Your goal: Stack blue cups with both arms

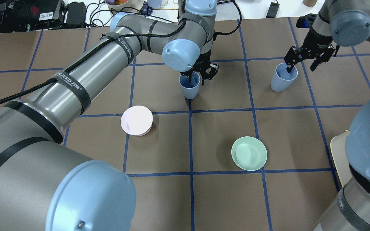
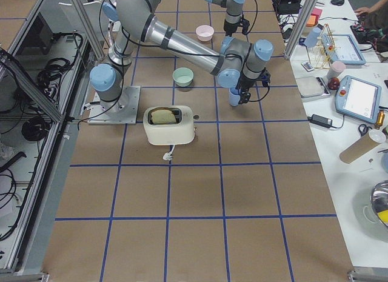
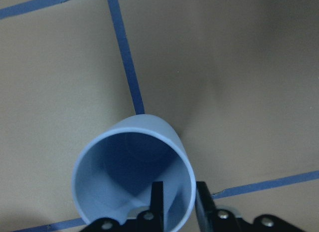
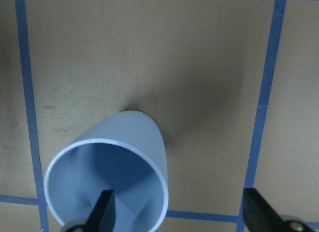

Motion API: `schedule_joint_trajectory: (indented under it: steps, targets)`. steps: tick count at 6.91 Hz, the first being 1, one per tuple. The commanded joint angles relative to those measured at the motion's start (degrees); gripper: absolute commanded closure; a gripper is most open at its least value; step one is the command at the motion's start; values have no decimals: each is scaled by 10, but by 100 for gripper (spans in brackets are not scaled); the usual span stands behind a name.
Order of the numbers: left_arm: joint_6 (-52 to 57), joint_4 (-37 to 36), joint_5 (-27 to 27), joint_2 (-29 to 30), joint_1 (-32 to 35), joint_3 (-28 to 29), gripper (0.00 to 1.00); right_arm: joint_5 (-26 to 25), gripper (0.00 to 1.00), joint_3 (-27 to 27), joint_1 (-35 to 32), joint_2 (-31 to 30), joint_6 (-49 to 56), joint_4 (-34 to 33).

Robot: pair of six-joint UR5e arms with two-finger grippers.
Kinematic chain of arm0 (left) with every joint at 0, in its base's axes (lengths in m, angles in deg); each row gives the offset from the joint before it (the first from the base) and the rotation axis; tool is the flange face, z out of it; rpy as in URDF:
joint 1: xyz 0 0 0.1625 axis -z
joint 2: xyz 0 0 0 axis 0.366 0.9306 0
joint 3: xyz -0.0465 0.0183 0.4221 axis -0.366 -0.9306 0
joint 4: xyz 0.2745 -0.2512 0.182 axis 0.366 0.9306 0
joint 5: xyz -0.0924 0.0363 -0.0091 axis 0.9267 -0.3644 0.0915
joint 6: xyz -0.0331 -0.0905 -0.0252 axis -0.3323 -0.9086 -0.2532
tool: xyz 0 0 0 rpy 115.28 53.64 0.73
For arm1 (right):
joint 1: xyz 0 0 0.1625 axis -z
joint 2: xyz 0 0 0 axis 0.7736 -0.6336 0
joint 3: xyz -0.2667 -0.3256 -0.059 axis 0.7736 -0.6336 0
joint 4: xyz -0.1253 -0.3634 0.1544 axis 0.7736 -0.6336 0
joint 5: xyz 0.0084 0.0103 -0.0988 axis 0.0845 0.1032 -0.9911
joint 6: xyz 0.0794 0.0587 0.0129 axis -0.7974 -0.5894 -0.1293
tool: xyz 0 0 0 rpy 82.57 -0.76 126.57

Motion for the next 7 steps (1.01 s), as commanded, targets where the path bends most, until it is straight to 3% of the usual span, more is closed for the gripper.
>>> schedule_joint_trajectory:
  steps: [1, 2, 3, 5, 7]
  targets:
    - [2, 95, 8, -65, -45, 21, 0, 2, 47, 12, 0, 7, -3, -4]
    - [27, 137, 24, -109, -71, 24, 0, 4, 73, 12, 0, 7, -4, -7]
    - [43, 142, 25, -146, -89, 20, 0, 34, 89, 6, 0, 7, -10, -8]
    - [44, 139, 25, -214, -135, -48, 0, 37, 100, 3, 0, 2, -24, -10]
    - [49, 83, 22, -278, -157, -141, 0, 29, 100, -14, -5, -41, -73, 1]
